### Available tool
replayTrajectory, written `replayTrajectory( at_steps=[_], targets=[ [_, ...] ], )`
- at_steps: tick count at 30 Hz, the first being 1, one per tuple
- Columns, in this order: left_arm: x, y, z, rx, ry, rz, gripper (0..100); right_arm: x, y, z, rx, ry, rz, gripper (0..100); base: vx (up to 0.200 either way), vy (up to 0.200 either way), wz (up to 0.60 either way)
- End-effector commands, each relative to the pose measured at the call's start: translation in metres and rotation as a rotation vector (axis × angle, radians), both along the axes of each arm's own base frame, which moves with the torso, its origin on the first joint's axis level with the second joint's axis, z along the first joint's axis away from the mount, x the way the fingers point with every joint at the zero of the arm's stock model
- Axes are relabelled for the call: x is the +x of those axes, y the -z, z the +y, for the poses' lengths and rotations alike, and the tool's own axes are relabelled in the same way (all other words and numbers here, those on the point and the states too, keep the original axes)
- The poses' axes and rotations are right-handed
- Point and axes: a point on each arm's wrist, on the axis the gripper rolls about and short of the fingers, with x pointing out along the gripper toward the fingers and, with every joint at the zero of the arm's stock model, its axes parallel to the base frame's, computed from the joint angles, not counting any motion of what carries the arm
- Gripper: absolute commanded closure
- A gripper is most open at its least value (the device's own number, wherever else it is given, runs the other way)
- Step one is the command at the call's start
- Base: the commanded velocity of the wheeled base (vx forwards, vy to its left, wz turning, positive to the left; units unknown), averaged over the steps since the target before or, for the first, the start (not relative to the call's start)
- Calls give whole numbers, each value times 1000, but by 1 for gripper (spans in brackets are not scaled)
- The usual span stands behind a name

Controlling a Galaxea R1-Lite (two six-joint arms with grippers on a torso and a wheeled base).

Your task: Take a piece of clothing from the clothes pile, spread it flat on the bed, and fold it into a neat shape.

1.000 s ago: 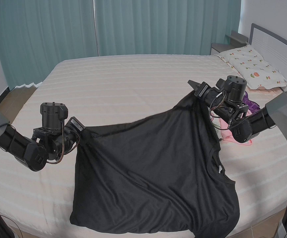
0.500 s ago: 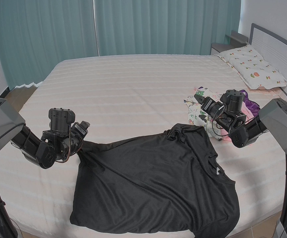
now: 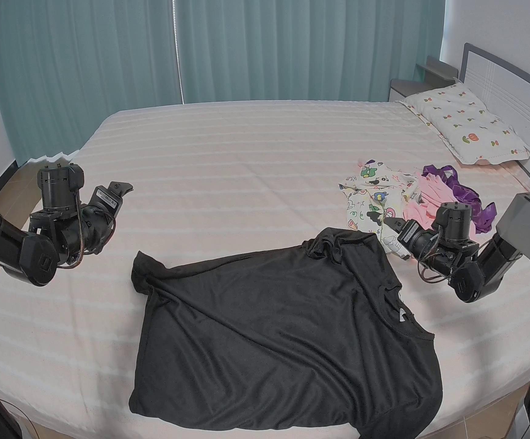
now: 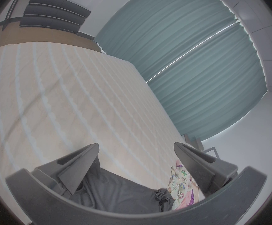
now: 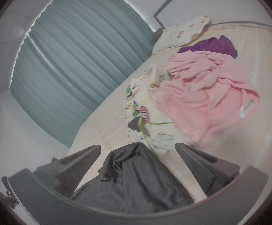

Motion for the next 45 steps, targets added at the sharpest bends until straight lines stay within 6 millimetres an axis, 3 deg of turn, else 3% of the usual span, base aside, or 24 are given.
replayTrajectory(
  at_steps=[1, 8, 9, 11, 12, 14, 17, 26, 37, 45],
  targets=[
    [17, 5, 11, -9, -22, 12, 0, -20, 3, -8, 56, 31, 47, 0, 0, 0, 0],
    [-2, 20, 16, -29, 16, 124, 0, -52, -7, -12, 115, 38, 81, 0, 0, 0, 0],
    [-18, 18, 15, -42, 47, 136, 0, -66, -7, -14, 112, 37, 108, 0, 0, 0, 0],
    [-28, 19, 15, -50, 66, 145, 0, -74, -6, -15, 113, 37, 122, 0, 0, 0, 0],
    [-46, 22, 14, -60, 93, 171, 0, -89, -4, -18, 119, 44, 157, 0, 0, 0, 0],
    [-63, 28, 12, -63, 108, 205, 0, -104, 0, -20, 145, 49, 194, 0, 0, 0, 0],
    [-78, 37, 10, -74, 113, 245, 0, -115, 7, -22, 182, 21, 230, 0, 0, 0, 0],
    [-90, 60, 9, -126, 192, 320, 0, -94, 34, -23, 127, -25, 279, 0, 0, 0, 0],
    [-90, 59, 7, -203, 229, 326, 0, -83, 50, -21, 52, -59, 287, 0, 0, 0, 0],
    [-89, 60, 7, -203, 228, 331, 0, -86, 60, -18, 44, -75, 323, 0, 0, 0, 0]
  ],
)
